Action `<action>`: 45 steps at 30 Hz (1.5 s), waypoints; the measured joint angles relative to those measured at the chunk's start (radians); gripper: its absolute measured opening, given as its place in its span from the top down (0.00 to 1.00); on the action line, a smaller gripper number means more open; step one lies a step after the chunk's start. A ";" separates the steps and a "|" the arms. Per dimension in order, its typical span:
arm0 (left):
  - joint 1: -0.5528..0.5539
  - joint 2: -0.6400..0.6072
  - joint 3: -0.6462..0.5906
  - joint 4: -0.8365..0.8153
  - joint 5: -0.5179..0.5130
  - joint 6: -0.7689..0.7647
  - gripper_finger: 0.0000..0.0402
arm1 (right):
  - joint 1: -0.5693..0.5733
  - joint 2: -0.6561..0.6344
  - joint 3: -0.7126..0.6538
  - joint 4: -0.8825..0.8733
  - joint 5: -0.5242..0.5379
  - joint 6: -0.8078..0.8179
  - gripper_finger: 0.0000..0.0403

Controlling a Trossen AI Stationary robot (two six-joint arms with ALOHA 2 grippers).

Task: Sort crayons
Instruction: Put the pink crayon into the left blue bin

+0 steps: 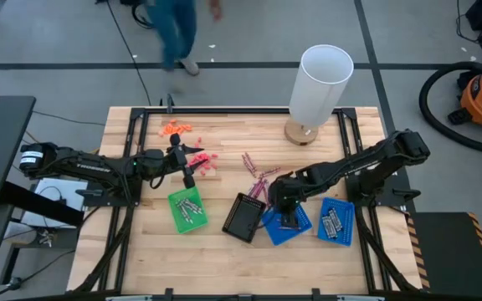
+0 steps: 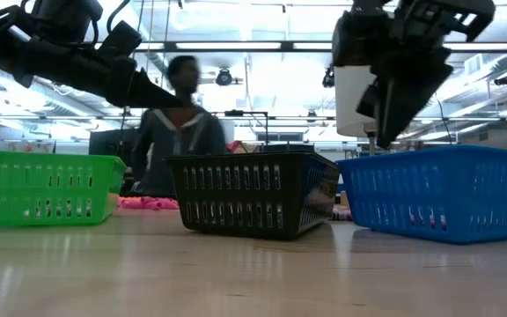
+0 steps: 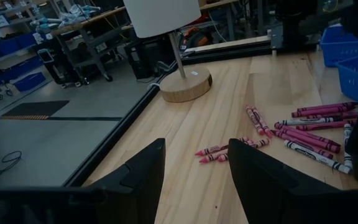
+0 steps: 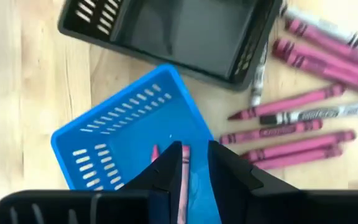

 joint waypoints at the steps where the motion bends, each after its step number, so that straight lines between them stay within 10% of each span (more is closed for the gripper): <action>1: 0.000 0.000 0.000 0.000 0.000 -0.001 0.53 | -0.008 0.000 0.008 0.000 0.002 -0.015 0.78; 14: 0.000 0.000 0.000 0.008 0.000 -0.008 0.53 | -0.170 0.006 0.018 0.033 0.216 -0.161 0.78; 45: 0.000 0.000 0.000 0.004 0.000 -0.005 0.53 | -0.470 0.408 0.206 0.281 0.242 -0.207 0.67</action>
